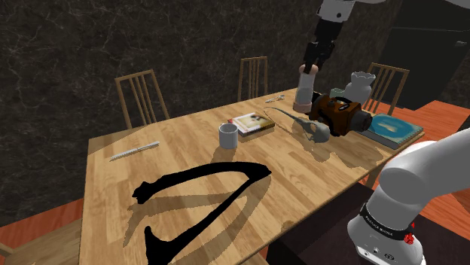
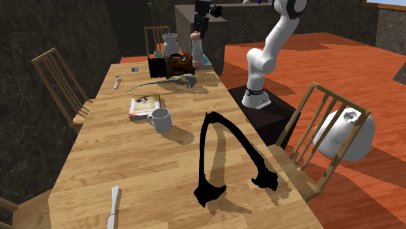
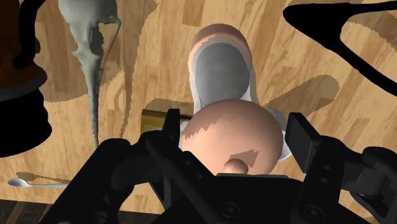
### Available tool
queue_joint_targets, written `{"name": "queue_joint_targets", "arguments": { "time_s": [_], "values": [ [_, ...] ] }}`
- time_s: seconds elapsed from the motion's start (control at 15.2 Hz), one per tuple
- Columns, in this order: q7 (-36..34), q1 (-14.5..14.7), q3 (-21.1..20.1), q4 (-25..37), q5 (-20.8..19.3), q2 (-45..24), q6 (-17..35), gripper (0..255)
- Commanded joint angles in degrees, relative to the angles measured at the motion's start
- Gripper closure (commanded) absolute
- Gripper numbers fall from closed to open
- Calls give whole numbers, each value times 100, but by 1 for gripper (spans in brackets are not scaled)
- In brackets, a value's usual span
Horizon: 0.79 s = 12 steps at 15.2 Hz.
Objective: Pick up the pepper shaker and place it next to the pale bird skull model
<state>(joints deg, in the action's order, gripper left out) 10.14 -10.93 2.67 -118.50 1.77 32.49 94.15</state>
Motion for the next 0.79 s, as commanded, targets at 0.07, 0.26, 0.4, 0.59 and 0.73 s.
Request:
{"name": "queue_joint_targets", "arguments": {
  "time_s": [0.07,0.26,0.4,0.59,0.73],
  "values": [
    [429,-120,348,-52,-136,104,-68,255],
    [839,-236,688,-52,-275,162,-132,255],
    [1114,-310,919,-21,-369,169,-170,255],
    [1534,-412,1272,73,-504,132,-222,255],
    [1819,-475,1512,167,-585,75,-253,255]
  ]
}}
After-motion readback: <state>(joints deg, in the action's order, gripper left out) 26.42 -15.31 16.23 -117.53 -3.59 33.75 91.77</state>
